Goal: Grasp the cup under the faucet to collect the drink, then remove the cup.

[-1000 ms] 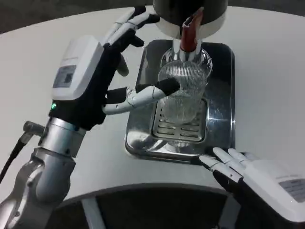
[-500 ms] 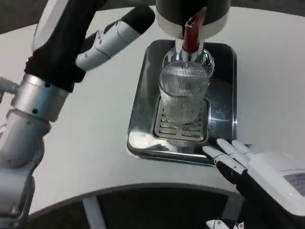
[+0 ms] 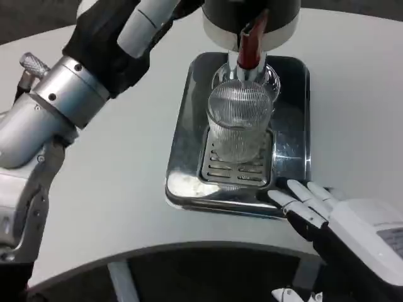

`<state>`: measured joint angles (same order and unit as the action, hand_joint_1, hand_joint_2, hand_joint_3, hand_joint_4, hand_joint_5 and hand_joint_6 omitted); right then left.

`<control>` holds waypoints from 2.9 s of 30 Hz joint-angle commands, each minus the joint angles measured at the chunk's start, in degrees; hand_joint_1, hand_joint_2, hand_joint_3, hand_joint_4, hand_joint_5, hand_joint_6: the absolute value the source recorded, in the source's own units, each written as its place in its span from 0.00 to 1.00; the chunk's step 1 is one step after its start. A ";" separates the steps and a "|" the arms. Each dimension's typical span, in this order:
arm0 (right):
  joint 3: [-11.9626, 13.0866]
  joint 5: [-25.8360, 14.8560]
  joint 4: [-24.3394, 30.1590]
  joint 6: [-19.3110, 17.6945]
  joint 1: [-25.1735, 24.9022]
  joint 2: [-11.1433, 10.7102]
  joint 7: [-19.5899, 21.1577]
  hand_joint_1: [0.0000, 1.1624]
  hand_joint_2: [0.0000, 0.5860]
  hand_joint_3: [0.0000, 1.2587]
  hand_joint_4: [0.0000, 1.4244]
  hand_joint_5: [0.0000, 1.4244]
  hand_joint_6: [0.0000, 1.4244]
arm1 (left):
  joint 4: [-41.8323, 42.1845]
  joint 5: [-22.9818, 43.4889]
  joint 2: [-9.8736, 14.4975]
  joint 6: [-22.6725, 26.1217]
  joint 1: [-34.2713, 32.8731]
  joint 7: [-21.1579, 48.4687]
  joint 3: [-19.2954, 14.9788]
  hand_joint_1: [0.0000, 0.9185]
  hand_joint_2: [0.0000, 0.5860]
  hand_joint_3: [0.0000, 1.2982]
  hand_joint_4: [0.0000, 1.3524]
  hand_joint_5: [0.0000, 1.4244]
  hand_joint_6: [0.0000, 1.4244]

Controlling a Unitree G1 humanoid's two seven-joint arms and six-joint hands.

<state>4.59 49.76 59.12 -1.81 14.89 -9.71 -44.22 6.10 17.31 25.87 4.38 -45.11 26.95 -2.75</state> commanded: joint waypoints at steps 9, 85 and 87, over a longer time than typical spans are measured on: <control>2.29 -1.90 0.88 -3.29 1.24 1.28 -0.26 0.44 0.72 0.09 0.00 0.00 0.01 | -2.76 0.32 0.10 5.26 -0.97 5.82 0.38 0.00 0.15 0.12 0.04 0.12 0.17; -5.18 -4.48 0.88 13.96 -0.94 11.84 2.79 0.42 0.70 0.08 0.00 0.01 0.03 | -15.36 -20.61 2.39 -12.14 -8.41 13.35 10.48 0.00 0.15 0.12 0.04 0.10 0.15; -5.75 -4.84 0.88 14.91 -1.00 11.60 4.02 0.42 0.67 0.06 0.00 0.02 0.05 | -15.49 -21.09 2.43 -12.69 -8.46 13.30 10.49 0.00 0.15 0.12 0.03 0.09 0.14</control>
<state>-0.38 45.68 59.13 11.90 13.27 1.74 -41.84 -8.61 -2.39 27.20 -7.23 -53.91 39.00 6.26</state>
